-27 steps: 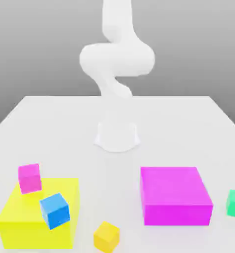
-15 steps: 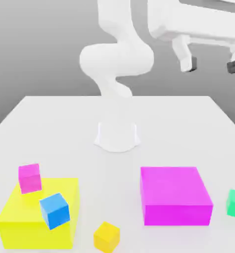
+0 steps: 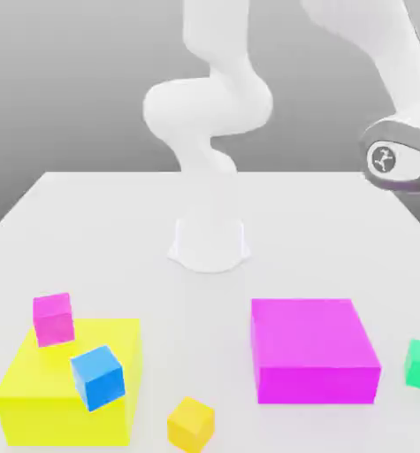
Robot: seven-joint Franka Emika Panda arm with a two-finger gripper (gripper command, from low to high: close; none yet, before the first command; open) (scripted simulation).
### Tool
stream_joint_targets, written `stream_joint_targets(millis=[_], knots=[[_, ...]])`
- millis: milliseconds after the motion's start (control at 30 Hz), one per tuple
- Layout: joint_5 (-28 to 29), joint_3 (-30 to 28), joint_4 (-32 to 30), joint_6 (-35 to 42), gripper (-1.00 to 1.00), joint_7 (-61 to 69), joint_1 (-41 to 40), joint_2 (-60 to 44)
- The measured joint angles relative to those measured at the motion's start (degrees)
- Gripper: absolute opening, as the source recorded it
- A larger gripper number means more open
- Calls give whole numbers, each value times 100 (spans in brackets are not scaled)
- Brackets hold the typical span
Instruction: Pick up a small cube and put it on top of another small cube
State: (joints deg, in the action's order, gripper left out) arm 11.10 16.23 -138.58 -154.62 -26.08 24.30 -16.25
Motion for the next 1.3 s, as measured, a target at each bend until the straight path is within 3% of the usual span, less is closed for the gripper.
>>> stream_joint_targets(millis=[133, 167, 400, 567, 800, 1000, 1133, 1300], knots=[[405, -401, 150, -594, 0, -255, 385, -829], [472, -486, 180, -706, -100, -304, 458, -972], [483, -485, 180, -706, -100, -312, 457, -978], [-40, -137, -23, -27, -100, 61, 130, -79], [-303, -1199, -353, 636, -100, -215, -963, 991], [-452, -2073, -635, 1270, -100, -596, -2823, 1954], [-604, -2767, -815, 1801, -100, -880, -3658, 2673], [-862, -3168, -1098, 1141, -100, -850, -4002, 2276]])
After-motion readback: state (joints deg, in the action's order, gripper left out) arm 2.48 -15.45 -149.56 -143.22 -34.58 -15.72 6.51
